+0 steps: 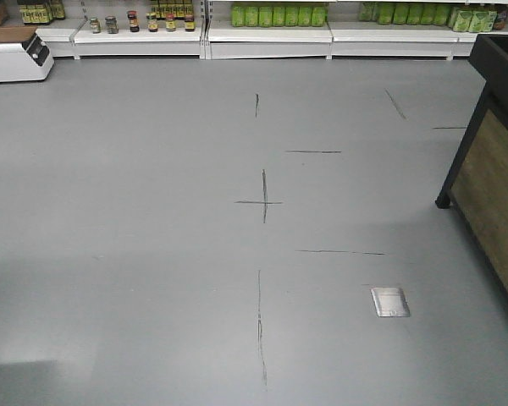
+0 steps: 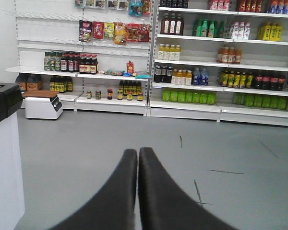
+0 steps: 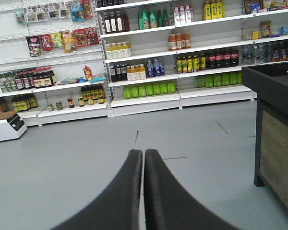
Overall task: Pick three apples into basket with both arms
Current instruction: 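Drive the base forward and turn toward the fruit display table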
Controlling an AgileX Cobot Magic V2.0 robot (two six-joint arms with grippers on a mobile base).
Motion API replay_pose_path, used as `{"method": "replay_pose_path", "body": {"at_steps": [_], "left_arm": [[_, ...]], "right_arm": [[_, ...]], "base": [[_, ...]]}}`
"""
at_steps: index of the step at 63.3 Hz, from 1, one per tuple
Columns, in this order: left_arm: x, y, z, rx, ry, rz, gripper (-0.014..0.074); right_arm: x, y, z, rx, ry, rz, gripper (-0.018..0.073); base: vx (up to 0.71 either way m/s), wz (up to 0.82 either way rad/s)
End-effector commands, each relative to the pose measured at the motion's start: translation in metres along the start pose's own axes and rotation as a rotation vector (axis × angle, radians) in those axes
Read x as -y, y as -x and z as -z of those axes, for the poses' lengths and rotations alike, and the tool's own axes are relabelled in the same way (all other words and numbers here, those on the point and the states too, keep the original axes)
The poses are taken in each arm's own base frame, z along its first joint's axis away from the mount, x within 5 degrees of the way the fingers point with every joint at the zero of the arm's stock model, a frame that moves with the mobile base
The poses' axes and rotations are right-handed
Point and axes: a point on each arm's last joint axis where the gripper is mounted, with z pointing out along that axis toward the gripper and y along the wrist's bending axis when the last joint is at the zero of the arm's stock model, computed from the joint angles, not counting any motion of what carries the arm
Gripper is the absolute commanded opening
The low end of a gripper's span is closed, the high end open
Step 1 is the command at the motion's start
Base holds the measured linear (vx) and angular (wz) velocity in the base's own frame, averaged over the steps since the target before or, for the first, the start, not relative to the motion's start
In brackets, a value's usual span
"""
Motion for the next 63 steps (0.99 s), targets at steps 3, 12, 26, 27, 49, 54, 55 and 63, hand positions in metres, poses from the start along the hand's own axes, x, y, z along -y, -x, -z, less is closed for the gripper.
{"method": "replay_pose_path", "body": {"at_steps": [3,12,26,27,49,54,55,63], "left_arm": [[0.0001,0.0000,0.0006,0.070,-0.009,0.009,-0.0006],[0.0001,0.0000,0.0006,0.070,-0.009,0.009,-0.0006],[0.0003,0.0000,0.0006,0.070,-0.012,0.009,-0.0006],[0.0003,0.0000,0.0006,0.070,-0.012,0.009,-0.0006],[0.0003,0.0000,0.0006,0.070,-0.012,0.009,-0.0006],[0.0003,0.0000,0.0006,0.070,-0.012,0.009,-0.0006],[0.0003,0.0000,0.0006,0.070,-0.012,0.009,-0.0006],[0.0003,0.0000,0.0006,0.070,-0.012,0.009,-0.0006]], "right_arm": [[-0.0008,0.0025,0.0006,0.069,0.012,0.016,-0.0001],[-0.0008,0.0025,0.0006,0.069,0.012,0.016,-0.0001],[-0.0008,0.0025,0.0006,0.069,0.012,0.016,-0.0001],[-0.0008,0.0025,0.0006,0.069,0.012,0.016,-0.0001],[-0.0008,0.0026,0.0006,0.070,0.012,0.016,-0.0001],[-0.0008,0.0026,0.0006,0.070,0.012,0.016,-0.0001],[-0.0008,0.0026,0.0006,0.070,0.012,0.016,-0.0001],[-0.0008,0.0026,0.0006,0.070,0.012,0.016,-0.0001]], "base": [[0.22,-0.03],[0.22,-0.07],[0.23,-0.15],[0.23,-0.21],[0.22,-0.34],[0.19,-0.49],[0.19,-0.52],[0.18,-0.56]]}}
